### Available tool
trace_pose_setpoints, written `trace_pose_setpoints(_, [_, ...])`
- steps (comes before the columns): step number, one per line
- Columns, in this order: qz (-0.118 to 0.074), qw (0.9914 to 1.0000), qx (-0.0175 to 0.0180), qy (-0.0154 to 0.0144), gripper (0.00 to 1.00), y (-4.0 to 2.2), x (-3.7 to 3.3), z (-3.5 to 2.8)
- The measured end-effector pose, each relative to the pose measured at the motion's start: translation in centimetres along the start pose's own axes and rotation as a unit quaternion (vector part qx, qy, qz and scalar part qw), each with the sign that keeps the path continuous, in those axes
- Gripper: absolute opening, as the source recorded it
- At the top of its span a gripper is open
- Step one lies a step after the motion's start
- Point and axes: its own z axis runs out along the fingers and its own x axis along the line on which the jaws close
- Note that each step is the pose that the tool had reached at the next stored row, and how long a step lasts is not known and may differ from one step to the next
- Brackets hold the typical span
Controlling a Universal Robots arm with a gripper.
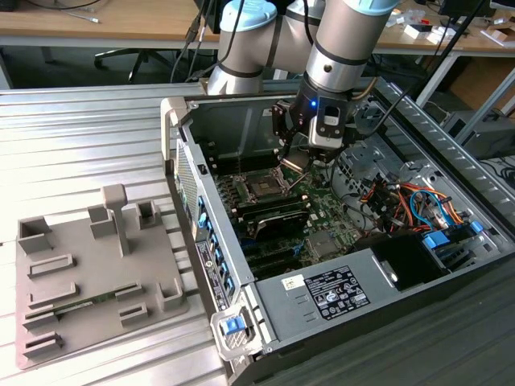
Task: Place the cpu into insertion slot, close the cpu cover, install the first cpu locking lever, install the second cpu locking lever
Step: 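Place the cpu into insertion slot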
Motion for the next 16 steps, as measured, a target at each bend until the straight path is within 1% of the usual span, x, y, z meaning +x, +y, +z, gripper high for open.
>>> trace_pose_setpoints(16, [0.006, 0.99998, 0.0, -0.0004, 0.54, 0.0, 0.0, 0.03])
